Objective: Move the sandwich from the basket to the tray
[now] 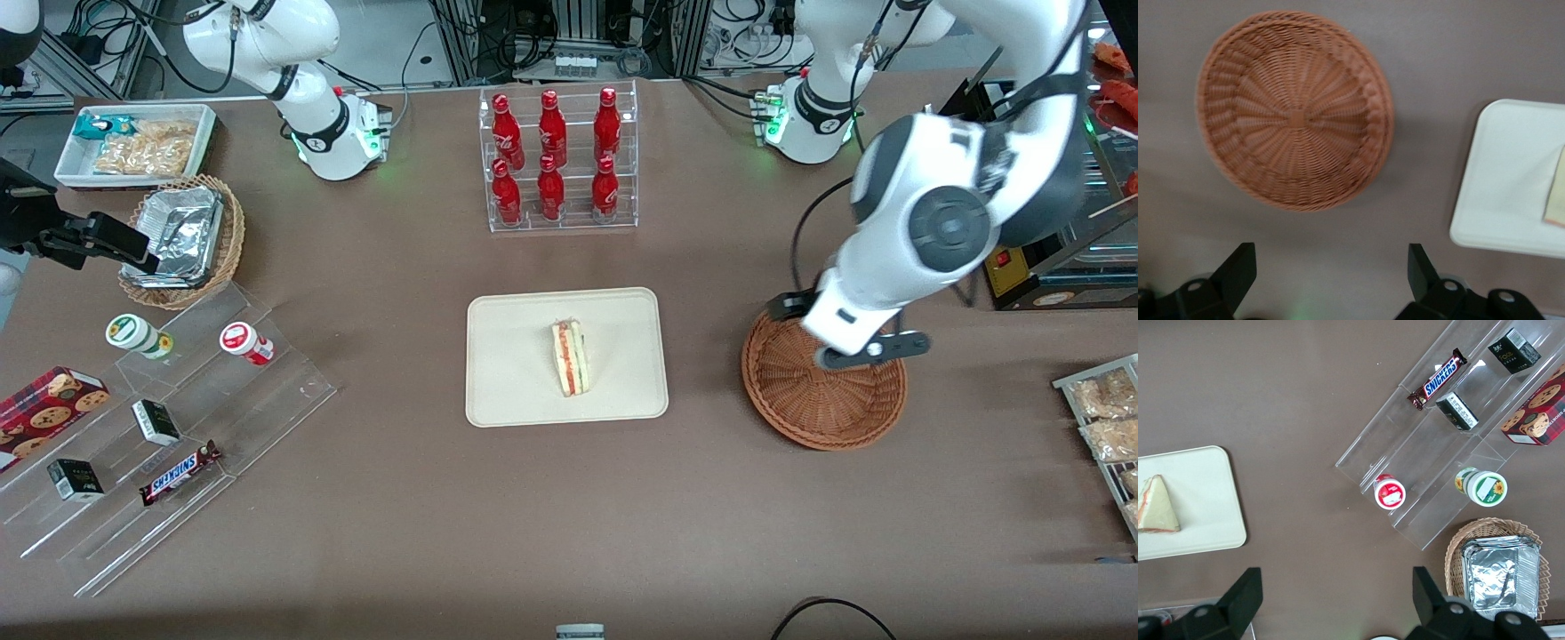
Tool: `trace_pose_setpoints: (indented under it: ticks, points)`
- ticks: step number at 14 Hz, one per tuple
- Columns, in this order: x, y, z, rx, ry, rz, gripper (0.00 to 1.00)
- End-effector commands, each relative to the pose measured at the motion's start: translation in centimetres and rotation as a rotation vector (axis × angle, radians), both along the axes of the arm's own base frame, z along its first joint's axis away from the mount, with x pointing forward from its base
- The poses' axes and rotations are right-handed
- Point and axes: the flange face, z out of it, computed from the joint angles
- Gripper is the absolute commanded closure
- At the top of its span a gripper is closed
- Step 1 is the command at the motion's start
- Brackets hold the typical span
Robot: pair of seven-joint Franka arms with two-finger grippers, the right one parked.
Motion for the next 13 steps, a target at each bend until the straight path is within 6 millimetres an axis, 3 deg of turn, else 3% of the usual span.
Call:
trace_pose_setpoints:
  ticks: [1, 5, 8, 13]
  points:
    - [-2.3, 3.5, 3.3, -0.008, 0.004, -0.042, 0.0]
    - [-4.4, 8.7, 8.5, -0.018, 0.006, -0.115, 0.0]
    - [-4.7, 11.2, 12.7, -0.031, -0.015, -0.148, 0.0]
    - [-5.7, 14.2, 16.1, -0.011, -0.084, -0.093, 0.0]
